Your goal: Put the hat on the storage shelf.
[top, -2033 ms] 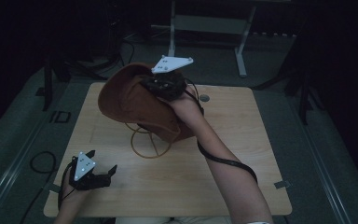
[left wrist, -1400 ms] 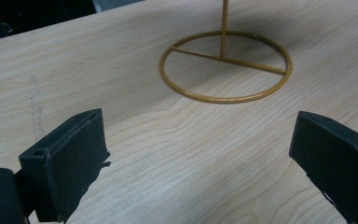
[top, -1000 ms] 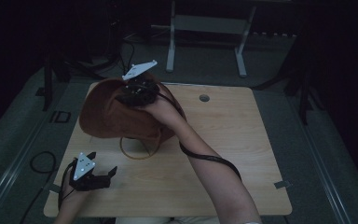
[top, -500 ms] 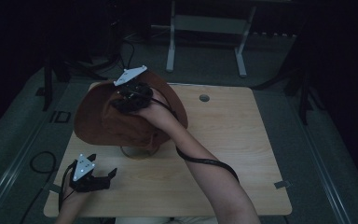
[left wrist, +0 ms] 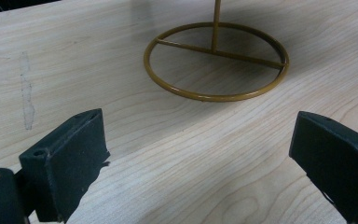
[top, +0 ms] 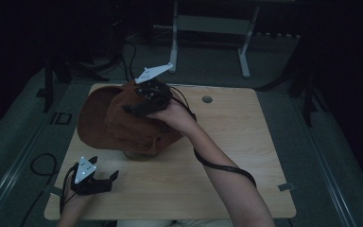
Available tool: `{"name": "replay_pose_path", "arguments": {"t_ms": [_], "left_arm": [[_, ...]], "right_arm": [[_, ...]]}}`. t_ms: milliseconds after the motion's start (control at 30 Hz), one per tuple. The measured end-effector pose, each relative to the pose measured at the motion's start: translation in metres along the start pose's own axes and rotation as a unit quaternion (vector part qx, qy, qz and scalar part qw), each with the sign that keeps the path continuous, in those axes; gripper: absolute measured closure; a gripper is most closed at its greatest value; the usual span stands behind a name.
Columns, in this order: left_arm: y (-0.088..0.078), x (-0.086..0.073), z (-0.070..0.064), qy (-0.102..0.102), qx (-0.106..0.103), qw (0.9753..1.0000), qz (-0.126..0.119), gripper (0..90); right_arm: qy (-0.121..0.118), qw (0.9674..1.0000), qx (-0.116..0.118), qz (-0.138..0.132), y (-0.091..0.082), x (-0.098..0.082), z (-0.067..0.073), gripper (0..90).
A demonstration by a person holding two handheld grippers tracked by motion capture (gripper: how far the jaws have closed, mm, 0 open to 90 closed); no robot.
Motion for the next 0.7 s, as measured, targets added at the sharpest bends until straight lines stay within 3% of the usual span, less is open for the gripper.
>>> {"name": "replay_pose_path", "arguments": {"t_ms": [100, 200, 400, 700], "left_arm": [[0.001, 0.000, -0.001, 0.002, 0.001, 1.0000, 0.001, 4.5], [0.001, -0.001, -0.001, 0.003, 0.001, 1.0000, 0.002, 4.6], [0.001, 0.000, 0.000, 0.003, 0.007, 1.0000, -0.002, 4.6], [0.003, -0.001, -0.005, 0.011, 0.001, 0.9999, 0.002, 4.6]], "right_arm": [[-0.001, 0.9999, 0.014, -0.008, -0.007, -0.009, 0.000, 14.5], [0.002, 0.9995, 0.021, -0.025, -0.016, -0.017, -0.001, 13.7], [-0.008, 0.9994, -0.005, -0.035, -0.032, -0.035, -0.007, 13.7], [0.002, 0.9985, -0.029, -0.046, -0.059, -0.065, -0.018, 13.8]]}}
Point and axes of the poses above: each handheld gripper's, and its own axes: y roughly forward along the jaws, x roughly out of its top, z roughly to its left, the point moved 9 cm from there along y, roughly forward along the jaws, and after that the axes turned 8 degrees about z, right-handed, at the moved point
